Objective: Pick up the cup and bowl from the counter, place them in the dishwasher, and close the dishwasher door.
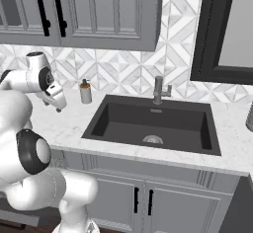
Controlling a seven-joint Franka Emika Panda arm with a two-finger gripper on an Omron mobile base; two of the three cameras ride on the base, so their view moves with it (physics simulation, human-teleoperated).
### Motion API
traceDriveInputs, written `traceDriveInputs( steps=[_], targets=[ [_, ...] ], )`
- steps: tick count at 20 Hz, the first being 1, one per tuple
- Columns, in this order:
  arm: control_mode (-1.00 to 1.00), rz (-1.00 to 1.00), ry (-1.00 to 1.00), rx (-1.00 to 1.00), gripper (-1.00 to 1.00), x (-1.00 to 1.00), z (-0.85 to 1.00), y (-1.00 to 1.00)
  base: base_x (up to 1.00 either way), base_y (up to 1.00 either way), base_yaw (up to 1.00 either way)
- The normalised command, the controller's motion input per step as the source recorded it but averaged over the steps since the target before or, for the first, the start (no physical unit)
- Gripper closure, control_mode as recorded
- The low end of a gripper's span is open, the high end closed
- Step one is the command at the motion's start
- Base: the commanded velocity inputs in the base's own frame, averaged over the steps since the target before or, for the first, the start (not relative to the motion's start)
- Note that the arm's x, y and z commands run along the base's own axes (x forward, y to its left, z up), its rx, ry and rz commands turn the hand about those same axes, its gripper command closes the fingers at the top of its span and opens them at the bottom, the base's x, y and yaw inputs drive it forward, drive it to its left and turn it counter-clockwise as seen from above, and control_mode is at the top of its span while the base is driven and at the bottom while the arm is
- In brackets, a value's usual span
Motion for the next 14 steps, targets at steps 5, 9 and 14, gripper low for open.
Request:
traceDriveInputs(
  steps=[5,9,14],
  targets=[
    [-1.00,0.12,0.00,0.12,-1.00,0.19,-0.42,0.00,0.00,0.00,0.00],
    [-1.00,0.23,0.01,0.07,-1.00,0.11,-0.40,0.28,0.00,0.00,0.00],
    [-1.00,0.33,0.00,0.03,-1.00,0.07,-0.40,0.57,0.00,0.00,0.00]
  ],
)
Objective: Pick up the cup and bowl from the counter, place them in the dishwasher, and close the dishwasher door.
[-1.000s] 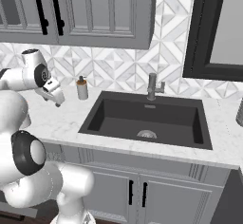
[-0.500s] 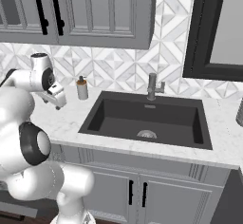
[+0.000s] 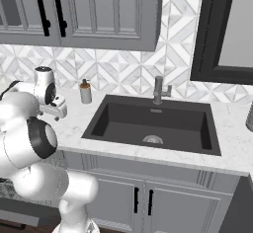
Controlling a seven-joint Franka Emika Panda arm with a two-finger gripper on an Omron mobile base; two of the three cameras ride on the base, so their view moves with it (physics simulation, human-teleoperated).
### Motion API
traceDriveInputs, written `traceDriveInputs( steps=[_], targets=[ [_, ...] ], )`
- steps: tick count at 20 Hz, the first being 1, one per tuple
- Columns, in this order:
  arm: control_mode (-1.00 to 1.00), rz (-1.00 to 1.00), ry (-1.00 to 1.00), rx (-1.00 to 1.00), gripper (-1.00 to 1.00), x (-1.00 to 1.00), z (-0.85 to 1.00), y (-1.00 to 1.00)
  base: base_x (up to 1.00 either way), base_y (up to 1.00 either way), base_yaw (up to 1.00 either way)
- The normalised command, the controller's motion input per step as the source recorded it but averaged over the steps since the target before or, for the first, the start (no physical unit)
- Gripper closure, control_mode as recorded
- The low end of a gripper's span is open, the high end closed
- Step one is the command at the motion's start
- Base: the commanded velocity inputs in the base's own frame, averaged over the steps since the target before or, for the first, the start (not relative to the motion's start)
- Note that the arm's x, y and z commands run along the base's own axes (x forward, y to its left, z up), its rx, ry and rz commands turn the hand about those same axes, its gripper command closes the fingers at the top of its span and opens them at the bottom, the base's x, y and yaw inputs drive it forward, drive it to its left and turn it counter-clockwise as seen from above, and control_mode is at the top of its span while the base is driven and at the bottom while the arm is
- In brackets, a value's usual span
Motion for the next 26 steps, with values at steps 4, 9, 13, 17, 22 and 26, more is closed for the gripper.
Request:
traceDriveInputs(
  steps=[4,9,13,17,22,26],
  targets=[
    [-1.00,0.35,0.00,0.01,-1.00,0.25,-0.21,0.65,0.00,0.00,0.00],
    [-1.00,0.31,0.00,0.00,-1.00,0.35,-0.11,0.61,0.00,0.00,0.00],
    [-1.00,0.15,0.02,0.00,-1.00,0.22,-0.14,0.46,0.00,0.00,0.00],
    [-1.00,0.06,0.01,0.00,-1.00,0.09,-0.15,0.33,0.00,0.00,0.00],
    [-1.00,0.00,0.00,0.00,-1.00,0.13,-0.17,0.43,0.00,0.00,0.00],
    [-1.00,0.00,0.00,0.00,-1.00,0.14,-0.06,0.41,0.00,0.00,0.00]
  ],
)
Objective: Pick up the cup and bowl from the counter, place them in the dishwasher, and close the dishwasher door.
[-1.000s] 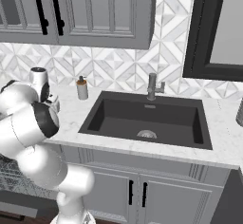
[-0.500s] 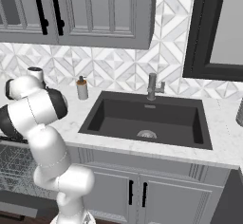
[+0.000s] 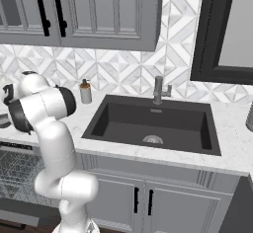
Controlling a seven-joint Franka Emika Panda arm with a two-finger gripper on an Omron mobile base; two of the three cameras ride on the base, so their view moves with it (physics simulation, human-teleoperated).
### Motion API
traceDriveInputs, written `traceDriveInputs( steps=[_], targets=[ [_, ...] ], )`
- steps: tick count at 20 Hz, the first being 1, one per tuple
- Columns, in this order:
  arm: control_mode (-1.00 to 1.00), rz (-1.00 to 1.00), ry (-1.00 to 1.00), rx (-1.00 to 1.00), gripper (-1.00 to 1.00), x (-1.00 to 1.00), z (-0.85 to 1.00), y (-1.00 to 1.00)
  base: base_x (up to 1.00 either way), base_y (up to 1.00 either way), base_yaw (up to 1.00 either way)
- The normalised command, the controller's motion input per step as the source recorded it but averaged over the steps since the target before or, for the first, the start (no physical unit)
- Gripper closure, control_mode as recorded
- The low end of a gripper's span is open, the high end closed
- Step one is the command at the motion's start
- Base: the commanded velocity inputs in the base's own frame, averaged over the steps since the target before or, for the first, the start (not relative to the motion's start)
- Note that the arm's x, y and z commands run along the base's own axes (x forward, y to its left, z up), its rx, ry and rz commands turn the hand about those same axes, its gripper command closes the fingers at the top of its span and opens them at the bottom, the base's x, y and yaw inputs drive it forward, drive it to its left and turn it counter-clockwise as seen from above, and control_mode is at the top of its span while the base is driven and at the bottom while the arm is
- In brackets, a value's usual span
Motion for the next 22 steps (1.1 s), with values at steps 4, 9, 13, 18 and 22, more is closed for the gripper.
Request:
traceDriveInputs(
  steps=[4,9,13,18,22],
  targets=[
    [-1.00,0.00,0.00,0.00,-1.00,0.07,0.00,0.29,0.00,0.00,0.00],
    [-1.00,0.00,0.00,0.00,-1.00,0.00,-0.04,0.05,0.00,0.00,0.00],
    [-1.00,0.00,0.00,0.00,-1.00,0.00,-0.24,0.00,0.00,0.00,0.00],
    [-1.00,0.00,0.00,0.00,-1.00,-0.07,-0.46,0.00,0.00,0.00,0.00],
    [-1.00,0.00,0.00,0.00,-1.00,-0.08,-0.40,0.00,0.00,0.00,0.00]
  ],
)
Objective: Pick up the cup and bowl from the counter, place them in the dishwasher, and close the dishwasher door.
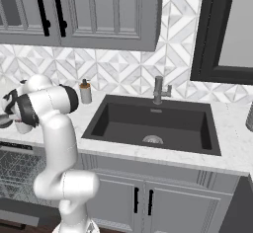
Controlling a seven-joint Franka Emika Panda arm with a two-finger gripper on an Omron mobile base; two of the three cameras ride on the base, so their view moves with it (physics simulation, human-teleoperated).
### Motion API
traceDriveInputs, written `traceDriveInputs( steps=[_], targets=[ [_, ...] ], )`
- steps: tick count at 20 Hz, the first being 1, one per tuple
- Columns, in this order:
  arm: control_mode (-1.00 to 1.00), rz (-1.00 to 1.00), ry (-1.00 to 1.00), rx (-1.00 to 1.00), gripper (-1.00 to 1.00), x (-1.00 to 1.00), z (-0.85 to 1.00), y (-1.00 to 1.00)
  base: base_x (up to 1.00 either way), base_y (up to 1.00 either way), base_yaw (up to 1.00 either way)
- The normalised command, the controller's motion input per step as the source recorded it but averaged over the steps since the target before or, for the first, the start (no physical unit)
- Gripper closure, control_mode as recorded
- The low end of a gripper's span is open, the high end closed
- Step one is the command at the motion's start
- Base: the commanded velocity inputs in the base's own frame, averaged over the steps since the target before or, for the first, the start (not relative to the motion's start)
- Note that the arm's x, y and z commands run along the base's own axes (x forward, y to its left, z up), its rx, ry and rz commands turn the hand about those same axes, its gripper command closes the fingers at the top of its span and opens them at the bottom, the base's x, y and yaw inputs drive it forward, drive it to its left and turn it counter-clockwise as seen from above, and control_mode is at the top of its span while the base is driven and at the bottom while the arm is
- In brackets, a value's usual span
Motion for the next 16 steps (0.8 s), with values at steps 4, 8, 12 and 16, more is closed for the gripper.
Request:
traceDriveInputs(
  steps=[4,8,12,16],
  targets=[
    [-1.00,0.00,0.00,0.00,1.00,0.00,0.00,0.00,0.00,0.00,0.00],
    [-1.00,0.00,0.00,0.00,1.00,0.00,0.00,0.00,0.00,0.00,0.00],
    [-1.00,0.00,0.00,0.00,1.00,0.00,0.00,0.00,0.00,0.00,0.00],
    [-1.00,0.00,0.00,0.00,1.00,-0.28,0.00,-0.02,0.00,0.00,0.00]
  ],
)
